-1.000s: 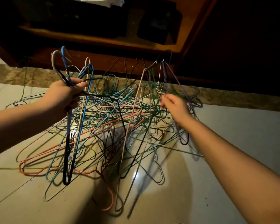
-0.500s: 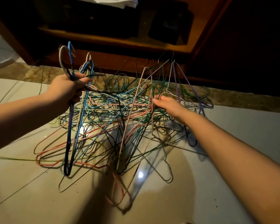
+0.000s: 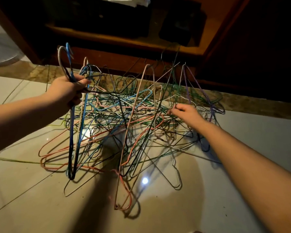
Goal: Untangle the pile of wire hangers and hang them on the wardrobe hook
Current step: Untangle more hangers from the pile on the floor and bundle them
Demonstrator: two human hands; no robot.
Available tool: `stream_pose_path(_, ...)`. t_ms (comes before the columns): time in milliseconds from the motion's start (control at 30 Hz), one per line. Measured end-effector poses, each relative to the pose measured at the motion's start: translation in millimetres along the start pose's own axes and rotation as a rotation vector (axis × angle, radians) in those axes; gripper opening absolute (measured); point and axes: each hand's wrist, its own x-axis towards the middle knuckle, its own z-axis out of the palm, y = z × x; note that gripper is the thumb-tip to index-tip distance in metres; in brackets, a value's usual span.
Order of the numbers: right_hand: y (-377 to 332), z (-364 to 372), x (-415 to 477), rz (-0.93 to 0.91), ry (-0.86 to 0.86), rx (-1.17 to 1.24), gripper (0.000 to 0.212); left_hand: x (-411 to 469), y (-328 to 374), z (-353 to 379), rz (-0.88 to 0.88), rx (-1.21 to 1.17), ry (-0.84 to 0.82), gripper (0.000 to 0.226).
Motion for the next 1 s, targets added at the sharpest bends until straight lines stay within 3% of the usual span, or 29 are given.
stream_pose_path(233,0.1,-8.2,7.5,0.061,0.057,-0.155,0.030,-0.2,-2.4,-1.0,-0.030,-0.020,0.026,0.015)
stream_pose_path(400,1.5,-5.3,20.2,0.250,0.196,-0.666,0.032,2.7,-5.9,-4.0,-0.049,-0.018,0.042,0.015)
stream_pose_path(500,-1.8,-2.9,22.9,0.304,0.297,-0.632,0.036,3.4,-7.6,-6.3,-0.054,-0.024,0.055,0.015)
stream_pose_path(633,-29.7,2.8,18.3,0.000,0.512,-0.373,0.042,1.8,-8.6,-4.3,-0.056,-0.014,0.052,0.006)
stream_pose_path(767,-66.0,23.4,22.2,-0.146,0.387,-0.160,0.039,1.6,-6.0,-1.4,-0.064,-0.009,0.034,0.013)
stream_pose_path(900,-88.7,33.6,32.8,-0.434,0.398,-0.492,0.041,0.4,-4.2,-1.0,-0.037,0.015,0.007,0.023)
stream_pose_path(1000,-101.3,42.1,45.6,-0.389,0.273,-0.714,0.049,-2.8,-3.2,-0.3,-0.022,0.027,-0.024,0.022)
